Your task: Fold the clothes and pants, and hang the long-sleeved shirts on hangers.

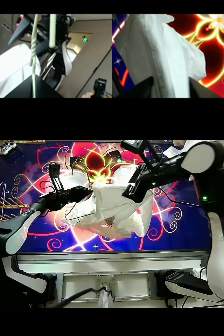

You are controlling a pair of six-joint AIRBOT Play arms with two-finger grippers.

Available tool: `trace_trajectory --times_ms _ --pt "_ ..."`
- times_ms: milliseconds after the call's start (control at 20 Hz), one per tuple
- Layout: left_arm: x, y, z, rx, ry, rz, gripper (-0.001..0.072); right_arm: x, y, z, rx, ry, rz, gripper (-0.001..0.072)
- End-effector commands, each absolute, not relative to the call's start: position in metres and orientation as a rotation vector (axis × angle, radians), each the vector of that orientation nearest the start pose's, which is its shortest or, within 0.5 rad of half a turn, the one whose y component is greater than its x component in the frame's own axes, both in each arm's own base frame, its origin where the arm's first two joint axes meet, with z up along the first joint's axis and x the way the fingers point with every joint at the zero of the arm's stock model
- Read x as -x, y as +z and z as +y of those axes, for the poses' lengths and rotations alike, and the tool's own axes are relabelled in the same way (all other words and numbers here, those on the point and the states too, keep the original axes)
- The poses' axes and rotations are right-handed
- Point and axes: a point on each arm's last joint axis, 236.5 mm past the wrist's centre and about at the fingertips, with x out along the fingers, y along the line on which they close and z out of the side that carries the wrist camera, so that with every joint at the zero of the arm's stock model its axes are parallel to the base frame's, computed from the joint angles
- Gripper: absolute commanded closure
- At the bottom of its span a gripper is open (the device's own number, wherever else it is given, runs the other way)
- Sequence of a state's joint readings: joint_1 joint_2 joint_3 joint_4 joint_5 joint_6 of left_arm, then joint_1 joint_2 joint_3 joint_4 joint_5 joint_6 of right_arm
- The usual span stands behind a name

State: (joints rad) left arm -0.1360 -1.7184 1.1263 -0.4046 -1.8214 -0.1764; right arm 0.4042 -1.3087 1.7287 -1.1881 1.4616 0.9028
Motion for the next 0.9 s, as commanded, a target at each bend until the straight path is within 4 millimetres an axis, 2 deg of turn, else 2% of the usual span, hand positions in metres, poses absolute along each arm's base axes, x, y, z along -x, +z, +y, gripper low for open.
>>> trace_trajectory --times_ms 0,100,150,300,350,450,550,650,700,850 --pt "-0.348 0.179 -0.260 0.929 -1.755 0.268 0.0699 -0.360 0.185 0.243 0.560 0.988 0.802 0.0468" --pt "-0.348 0.179 -0.260 0.930 -1.756 0.267 0.0699 -0.362 0.184 0.239 0.575 0.976 0.805 0.0658" --pt "-0.348 0.179 -0.260 0.930 -1.757 0.266 0.0699 -0.363 0.183 0.238 0.603 0.983 0.795 0.0692" --pt "-0.352 0.184 -0.257 0.951 -1.745 0.239 0.0686 -0.363 0.184 0.239 0.646 1.006 0.767 0.0691" --pt "-0.354 0.186 -0.256 0.961 -1.739 0.226 0.0608 -0.363 0.184 0.239 0.644 1.007 0.766 0.0692" --pt "-0.359 0.192 -0.254 0.982 -1.722 0.197 0.0365 -0.362 0.185 0.241 0.641 1.013 0.764 0.0693" --pt "-0.372 0.194 -0.252 1.005 -1.670 0.174 0.0240 -0.361 0.185 0.242 0.637 1.018 0.762 0.0693" --pt "-0.393 0.194 -0.251 1.034 -1.580 0.155 0.0150 -0.360 0.187 0.242 0.637 1.018 0.757 0.0694" --pt "-0.405 0.194 -0.250 1.052 -1.528 0.144 0.0130 -0.359 0.189 0.241 0.637 1.016 0.753 0.0694" --pt "-0.441 0.193 -0.242 1.111 -1.367 0.115 0.0130 -0.355 0.199 0.240 0.636 1.014 0.730 0.0694"
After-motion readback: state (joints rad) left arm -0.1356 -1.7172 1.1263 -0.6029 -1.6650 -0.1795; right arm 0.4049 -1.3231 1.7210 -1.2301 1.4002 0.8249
